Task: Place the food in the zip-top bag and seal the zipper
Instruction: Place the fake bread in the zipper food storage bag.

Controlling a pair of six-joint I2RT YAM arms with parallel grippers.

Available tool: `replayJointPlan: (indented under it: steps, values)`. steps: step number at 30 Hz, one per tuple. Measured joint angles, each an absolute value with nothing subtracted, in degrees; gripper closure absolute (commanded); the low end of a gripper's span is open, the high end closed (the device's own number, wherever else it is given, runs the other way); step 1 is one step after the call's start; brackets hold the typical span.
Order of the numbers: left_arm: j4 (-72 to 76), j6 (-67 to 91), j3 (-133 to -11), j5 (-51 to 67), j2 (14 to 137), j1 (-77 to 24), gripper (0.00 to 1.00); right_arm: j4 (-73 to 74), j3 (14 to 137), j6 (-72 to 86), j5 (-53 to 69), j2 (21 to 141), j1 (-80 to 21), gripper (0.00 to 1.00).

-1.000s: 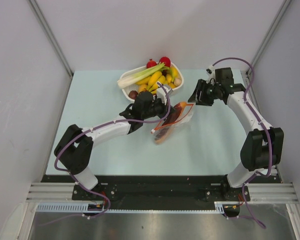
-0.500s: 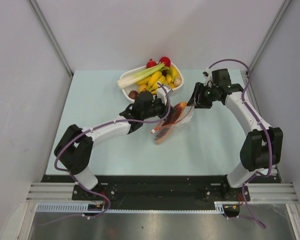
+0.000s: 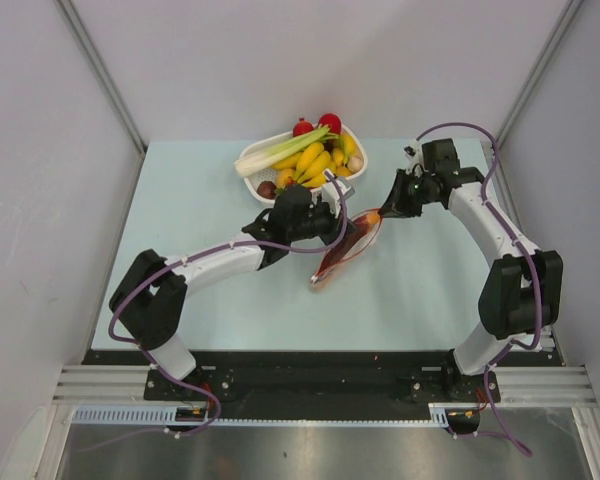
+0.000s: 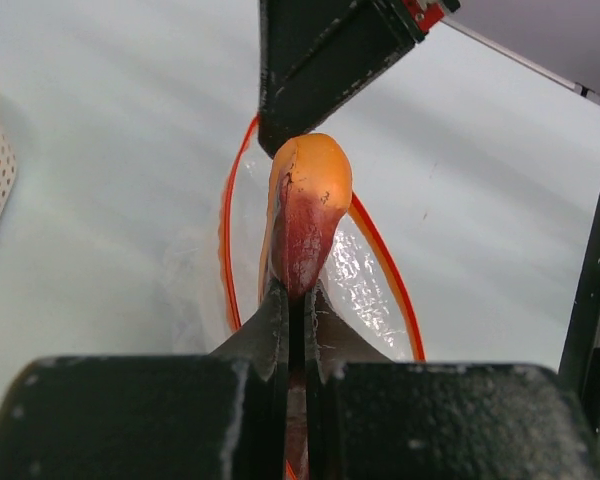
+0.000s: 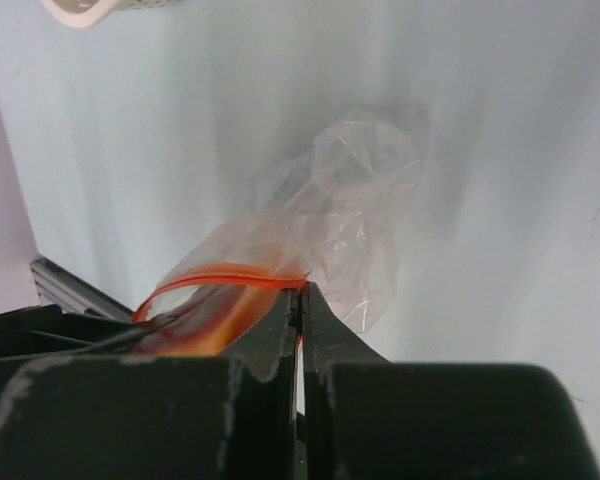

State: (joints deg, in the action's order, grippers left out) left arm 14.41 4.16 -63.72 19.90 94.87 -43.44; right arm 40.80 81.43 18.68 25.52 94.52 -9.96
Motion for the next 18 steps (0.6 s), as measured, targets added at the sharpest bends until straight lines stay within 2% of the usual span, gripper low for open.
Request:
replayJointPlan:
  steps: [5,12,17,18]
  values:
    - [8.4,1.9,-67.9,18.8,96.2,-44.4,1.00,40.4,81.4,21.6,27.8,92.8,-9.9,1.00]
    - [-2.4,0.5,-79.5,11.6,102.2,-45.0,1.00,40.3,81.4,23.9,23.2,87.0,-11.5,1.00]
    - [-5.2,0.6,-80.3,6.4,103.5,-45.6,1.00,41.7,81.4,24.4,21.6,84.0,-15.9,1.00]
    - [-5.6,0.6,-80.3,6.3,103.5,-45.9,0.97,42.1,81.4,24.6,21.5,83.9,-16.1,1.00]
